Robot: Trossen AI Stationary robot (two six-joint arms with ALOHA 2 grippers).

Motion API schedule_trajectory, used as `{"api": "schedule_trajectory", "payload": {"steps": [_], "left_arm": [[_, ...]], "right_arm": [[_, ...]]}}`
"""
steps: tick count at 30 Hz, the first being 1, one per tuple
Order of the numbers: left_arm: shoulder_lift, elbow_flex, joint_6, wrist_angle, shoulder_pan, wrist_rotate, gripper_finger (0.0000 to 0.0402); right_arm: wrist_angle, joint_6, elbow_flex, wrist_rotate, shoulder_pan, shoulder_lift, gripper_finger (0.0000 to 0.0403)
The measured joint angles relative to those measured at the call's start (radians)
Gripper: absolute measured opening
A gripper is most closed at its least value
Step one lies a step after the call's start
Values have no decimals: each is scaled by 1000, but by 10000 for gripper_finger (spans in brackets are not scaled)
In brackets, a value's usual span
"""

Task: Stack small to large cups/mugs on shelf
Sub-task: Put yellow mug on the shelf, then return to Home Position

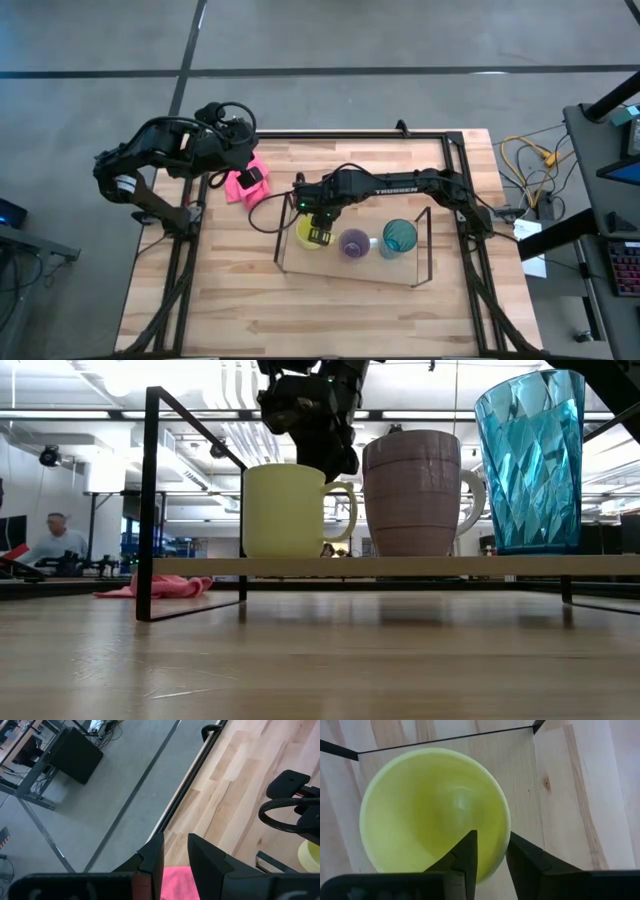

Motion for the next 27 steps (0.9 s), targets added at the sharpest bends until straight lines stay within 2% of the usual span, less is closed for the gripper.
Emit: {"api": "schedule_trajectory", "payload": {"steps": [15,24,27], "left_arm": [[0,0,0,0,0,0,73],[0,0,0,0,0,0,73],[0,0,0,0,0,0,73]], "right_arm": [[-12,-1,100,-7,0,-2,91],[-184,1,197,-7,0,-2,91],[-255,45,247,-17,4,-2,91]]}}
